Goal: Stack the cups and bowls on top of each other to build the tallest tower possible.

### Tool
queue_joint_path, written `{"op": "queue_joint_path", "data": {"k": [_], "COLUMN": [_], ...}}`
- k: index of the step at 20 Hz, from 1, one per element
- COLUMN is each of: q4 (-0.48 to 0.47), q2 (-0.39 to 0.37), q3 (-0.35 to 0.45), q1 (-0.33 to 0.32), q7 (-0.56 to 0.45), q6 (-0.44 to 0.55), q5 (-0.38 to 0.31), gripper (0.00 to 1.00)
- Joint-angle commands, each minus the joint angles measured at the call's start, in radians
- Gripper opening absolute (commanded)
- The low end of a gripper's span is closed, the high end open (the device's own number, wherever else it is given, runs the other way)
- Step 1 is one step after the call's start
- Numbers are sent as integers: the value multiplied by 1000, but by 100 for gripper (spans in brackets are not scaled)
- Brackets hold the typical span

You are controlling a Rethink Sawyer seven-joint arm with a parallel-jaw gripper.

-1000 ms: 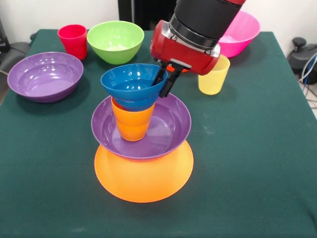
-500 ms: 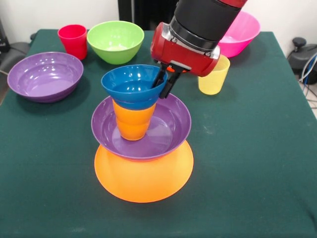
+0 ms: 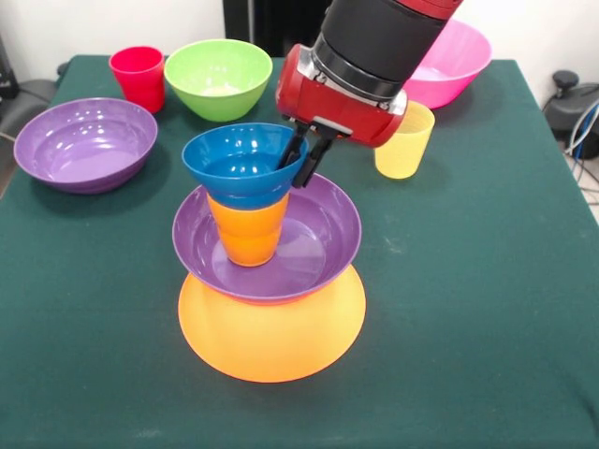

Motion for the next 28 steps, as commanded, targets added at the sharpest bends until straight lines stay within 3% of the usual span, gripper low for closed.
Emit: {"op": "queue_joint_path", "data": {"k": [1,3,4,19,23,28], "q4": [-7,-11,-7,8,33,85], "q2": [86,87,85,61,15,-47], "q3": [67,66,72,98,93,146], "q1": [-12,-14,-18,-26,-18,-34], "q7": [95,89,87,67,58,22], "q6": [-39,-46,-61,-33,-22,-10], "q5": [-35,-39,-38,-15,-14,20], "gripper": [0,0,100,100,100,100]}}
